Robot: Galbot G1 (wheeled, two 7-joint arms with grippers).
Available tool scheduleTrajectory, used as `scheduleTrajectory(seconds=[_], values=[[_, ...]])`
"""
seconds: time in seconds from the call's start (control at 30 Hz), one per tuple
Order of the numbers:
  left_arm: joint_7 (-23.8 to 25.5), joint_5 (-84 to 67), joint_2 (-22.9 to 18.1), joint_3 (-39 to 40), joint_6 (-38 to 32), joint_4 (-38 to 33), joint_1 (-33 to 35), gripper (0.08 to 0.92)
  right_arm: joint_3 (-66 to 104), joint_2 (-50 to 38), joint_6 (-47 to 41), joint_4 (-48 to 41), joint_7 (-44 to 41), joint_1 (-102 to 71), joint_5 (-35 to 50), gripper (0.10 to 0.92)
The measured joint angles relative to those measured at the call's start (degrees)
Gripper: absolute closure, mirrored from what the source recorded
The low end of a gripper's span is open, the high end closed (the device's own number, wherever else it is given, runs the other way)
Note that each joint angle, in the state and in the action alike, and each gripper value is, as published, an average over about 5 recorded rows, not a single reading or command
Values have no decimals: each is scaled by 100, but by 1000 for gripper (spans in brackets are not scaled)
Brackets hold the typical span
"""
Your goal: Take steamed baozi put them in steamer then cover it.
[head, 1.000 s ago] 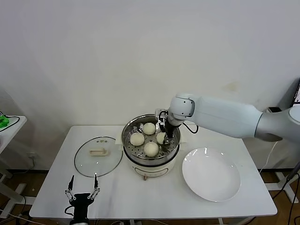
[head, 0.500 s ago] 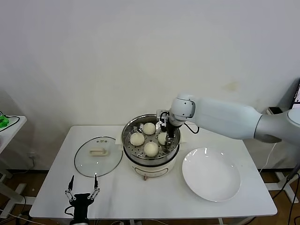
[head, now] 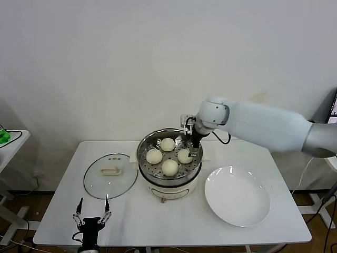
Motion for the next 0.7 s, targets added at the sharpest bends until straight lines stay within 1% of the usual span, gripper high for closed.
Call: scheduleTrajectory(seconds=[0.17,0.4,0.57,0.7], values=[[8,-188,80,12,215,-117,-40,177,279,-335,75,328,447,13,156,203],[-52,-296,198,8,577,-244,-126,177,897,-972,284,952,1506,-350,341,203],[-18,-337,230,15,698,-260,-141,177,1598,-1542,554,1392,2346,-977,367,202],[50,-360,230,38,750,-281,-121,177,2446,-1952,840,1735,2982,-1850,270,203]])
